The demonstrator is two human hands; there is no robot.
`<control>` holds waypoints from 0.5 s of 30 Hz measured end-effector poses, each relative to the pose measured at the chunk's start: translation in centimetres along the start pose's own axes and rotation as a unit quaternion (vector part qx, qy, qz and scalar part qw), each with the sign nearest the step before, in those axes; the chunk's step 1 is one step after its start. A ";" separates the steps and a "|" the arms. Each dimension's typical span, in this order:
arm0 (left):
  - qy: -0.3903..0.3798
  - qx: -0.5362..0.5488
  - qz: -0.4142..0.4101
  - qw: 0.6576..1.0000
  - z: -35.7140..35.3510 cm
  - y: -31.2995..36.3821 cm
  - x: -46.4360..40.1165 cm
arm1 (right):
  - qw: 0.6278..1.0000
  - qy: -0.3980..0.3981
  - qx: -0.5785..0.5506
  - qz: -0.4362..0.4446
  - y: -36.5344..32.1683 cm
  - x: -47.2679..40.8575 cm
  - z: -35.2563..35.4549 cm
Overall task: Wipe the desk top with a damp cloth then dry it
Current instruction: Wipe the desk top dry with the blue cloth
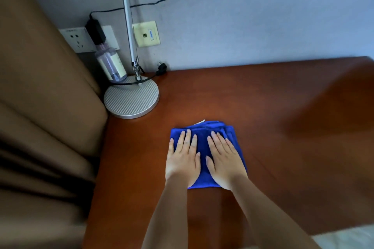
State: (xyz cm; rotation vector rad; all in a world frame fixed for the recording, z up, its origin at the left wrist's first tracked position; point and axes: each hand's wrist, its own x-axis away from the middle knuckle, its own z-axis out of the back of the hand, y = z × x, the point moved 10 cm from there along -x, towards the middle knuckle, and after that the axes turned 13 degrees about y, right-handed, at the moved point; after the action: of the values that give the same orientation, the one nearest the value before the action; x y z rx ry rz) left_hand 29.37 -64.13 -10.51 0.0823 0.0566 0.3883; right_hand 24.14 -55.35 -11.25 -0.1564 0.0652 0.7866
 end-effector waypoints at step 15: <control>0.019 0.012 0.024 0.999 -0.2 -0.7 -8.2 | 1.000 0.017 -0.005 -0.004 2.0 -8.5 -0.3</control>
State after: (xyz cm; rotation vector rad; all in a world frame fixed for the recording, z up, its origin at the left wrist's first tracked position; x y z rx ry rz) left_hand 22.01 -67.95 -10.43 0.0993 0.0964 0.4364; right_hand 16.72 -59.95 -10.74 -0.1801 0.0922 0.7771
